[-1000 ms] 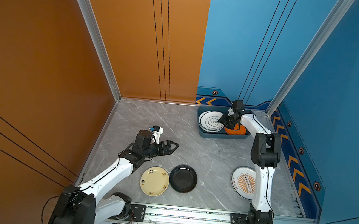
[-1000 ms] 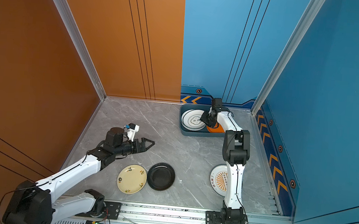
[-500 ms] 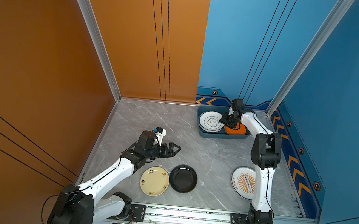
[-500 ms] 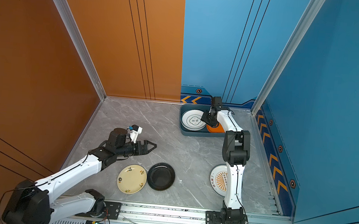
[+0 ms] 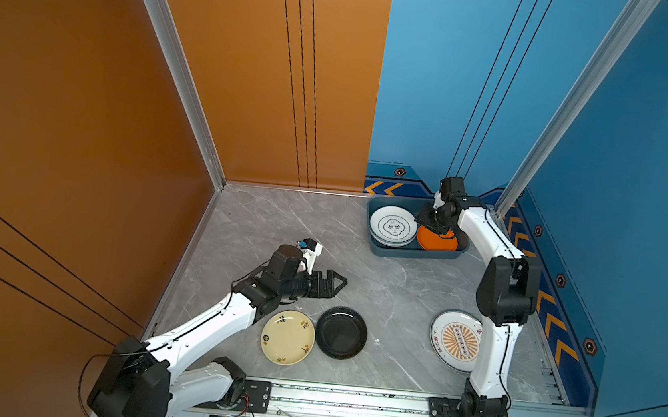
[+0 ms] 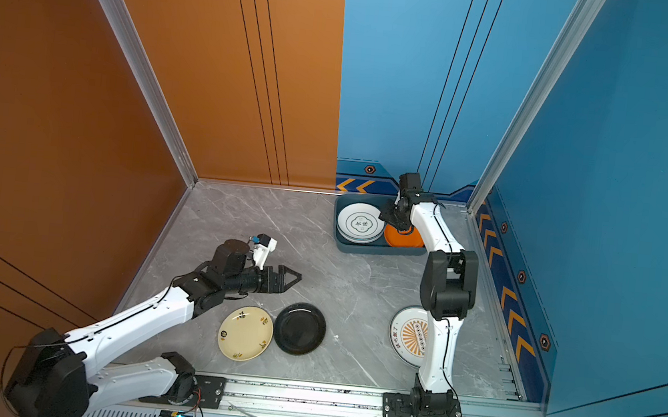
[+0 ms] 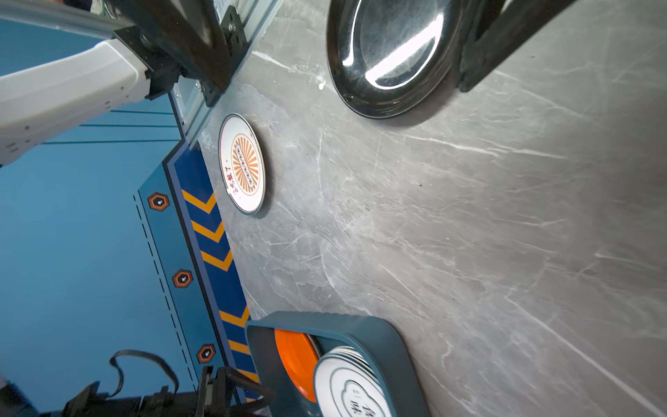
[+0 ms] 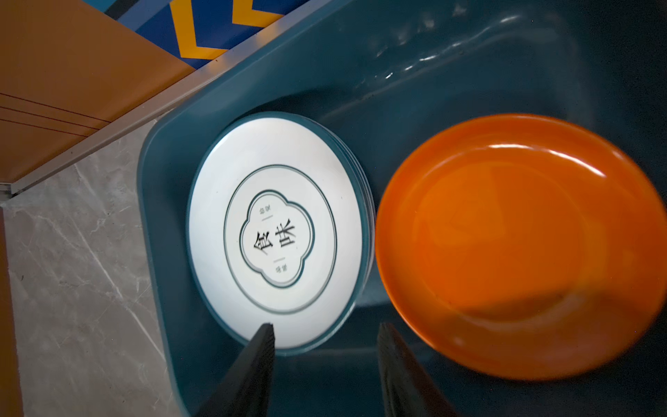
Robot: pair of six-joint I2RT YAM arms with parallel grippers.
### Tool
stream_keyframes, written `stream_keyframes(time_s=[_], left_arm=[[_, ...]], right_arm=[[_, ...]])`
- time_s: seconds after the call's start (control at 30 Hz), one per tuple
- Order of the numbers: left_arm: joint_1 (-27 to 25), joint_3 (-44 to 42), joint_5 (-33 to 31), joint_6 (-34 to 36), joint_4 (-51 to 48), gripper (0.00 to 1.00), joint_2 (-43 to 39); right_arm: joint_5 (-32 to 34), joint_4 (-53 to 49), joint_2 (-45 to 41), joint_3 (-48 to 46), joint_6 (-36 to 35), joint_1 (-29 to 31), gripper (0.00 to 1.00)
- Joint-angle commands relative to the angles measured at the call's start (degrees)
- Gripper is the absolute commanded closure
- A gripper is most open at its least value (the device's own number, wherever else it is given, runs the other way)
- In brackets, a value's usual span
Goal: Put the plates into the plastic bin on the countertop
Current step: 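Reach the left gripper to the sunburst plate's edge while the right gripper returns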
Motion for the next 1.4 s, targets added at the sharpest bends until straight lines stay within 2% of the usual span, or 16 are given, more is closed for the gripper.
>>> stream_keyframes(time_s=[0.0, 0.1, 0.3, 0.43, 0.7, 0.93, 0.97, 1.03, 1.37], left_arm=[[-5.4, 3.1, -4.3, -0.7, 0.8, 0.02, 2.7], [-10.3, 5.3, -6.3, -1.7, 3.1, 0.02, 7.0], [-16.5, 11.9, -6.6, -3.0, 7.3, 0.02, 18.2], [-19.4, 18.3, -5.5, -2.7, 7.8, 0.0, 26.3], [-23.7, 31.4, -2.3, -3.7, 8.5, 0.08, 42.4], [-27.2, 39.2, -1.3, -4.4, 7.8, 0.12, 52.3], [-27.5, 40.1, -0.8, -4.5, 7.8, 0.18, 53.5], [-27.7, 41.7, 0.1, -5.0, 7.8, 0.23, 55.8], [-28.6, 45.5, 1.8, -5.9, 7.8, 0.31, 60.9]], right_arm=[[1.2, 2.5, -9.7, -7.5, -0.2, -1.1, 0.5], [1.0, 4.4, -16.1, -15.5, -0.5, -2.1, 0.5], [0.0, 7.4, -27.8, -30.8, -1.3, -4.8, 0.49], [-1.2, 8.6, -35.8, -39.4, -1.4, -7.6, 0.48], [-2.2, 9.0, -47.5, -52.0, -2.0, -12.8, 0.47], [-4.6, 8.0, -53.4, -56.1, -3.1, -18.5, 0.47], [-5.1, 7.9, -53.8, -56.5, -3.2, -19.2, 0.47], [-6.1, 7.6, -54.7, -56.7, -3.4, -20.3, 0.47], [-8.5, 7.8, -56.2, -58.5, -3.5, -22.4, 0.47]])
